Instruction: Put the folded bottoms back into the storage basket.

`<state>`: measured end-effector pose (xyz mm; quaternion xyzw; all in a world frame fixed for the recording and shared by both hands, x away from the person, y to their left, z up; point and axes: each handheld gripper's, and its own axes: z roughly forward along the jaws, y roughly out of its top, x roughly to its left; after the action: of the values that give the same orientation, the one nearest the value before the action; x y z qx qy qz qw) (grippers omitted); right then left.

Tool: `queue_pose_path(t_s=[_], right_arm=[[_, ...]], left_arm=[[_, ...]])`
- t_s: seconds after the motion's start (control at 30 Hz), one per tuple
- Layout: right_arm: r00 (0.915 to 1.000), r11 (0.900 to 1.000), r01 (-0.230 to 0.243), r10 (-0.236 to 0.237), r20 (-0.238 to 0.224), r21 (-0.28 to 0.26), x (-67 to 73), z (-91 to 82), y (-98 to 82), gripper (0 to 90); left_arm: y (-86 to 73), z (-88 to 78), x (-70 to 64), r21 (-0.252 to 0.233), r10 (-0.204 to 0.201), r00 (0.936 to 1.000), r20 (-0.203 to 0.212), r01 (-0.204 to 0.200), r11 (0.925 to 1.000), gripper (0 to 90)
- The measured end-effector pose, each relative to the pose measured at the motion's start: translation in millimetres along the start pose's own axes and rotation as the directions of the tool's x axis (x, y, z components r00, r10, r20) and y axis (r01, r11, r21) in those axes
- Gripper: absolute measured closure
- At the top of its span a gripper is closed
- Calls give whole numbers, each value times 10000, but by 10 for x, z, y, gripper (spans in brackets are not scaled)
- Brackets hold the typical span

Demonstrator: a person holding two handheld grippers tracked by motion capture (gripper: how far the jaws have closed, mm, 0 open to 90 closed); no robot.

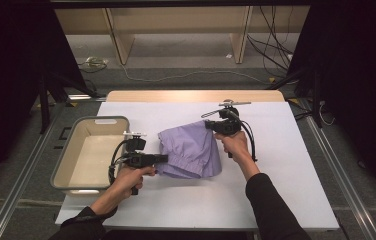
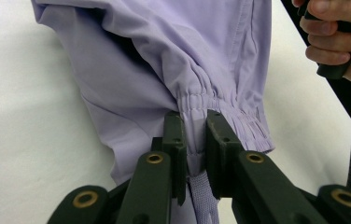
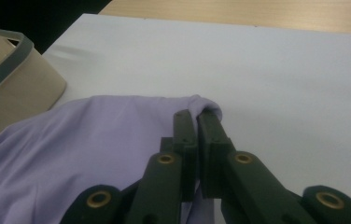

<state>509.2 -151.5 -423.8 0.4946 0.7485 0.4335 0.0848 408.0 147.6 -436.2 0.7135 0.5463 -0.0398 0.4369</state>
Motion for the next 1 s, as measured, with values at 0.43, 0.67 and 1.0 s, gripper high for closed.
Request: queue_pose_path(t_s=[0.43, 0.67, 1.0], right_arm=[[9992, 9991, 144, -159, -373, -401, 158, -77, 79, 878], [9986, 9984, 251, -274, -445, -503, 213, -109, 104, 878], [9982, 9972, 287, -322, -501, -690, 257, -168, 127, 878]], left_arm=[[46, -183, -53, -244, 217, 9995, 210, -212, 9995, 796], [63, -214, -73, -272, 335, 9991, 263, -328, 9991, 795], [73, -262, -96, -335, 519, 9981, 321, -508, 9981, 795]])
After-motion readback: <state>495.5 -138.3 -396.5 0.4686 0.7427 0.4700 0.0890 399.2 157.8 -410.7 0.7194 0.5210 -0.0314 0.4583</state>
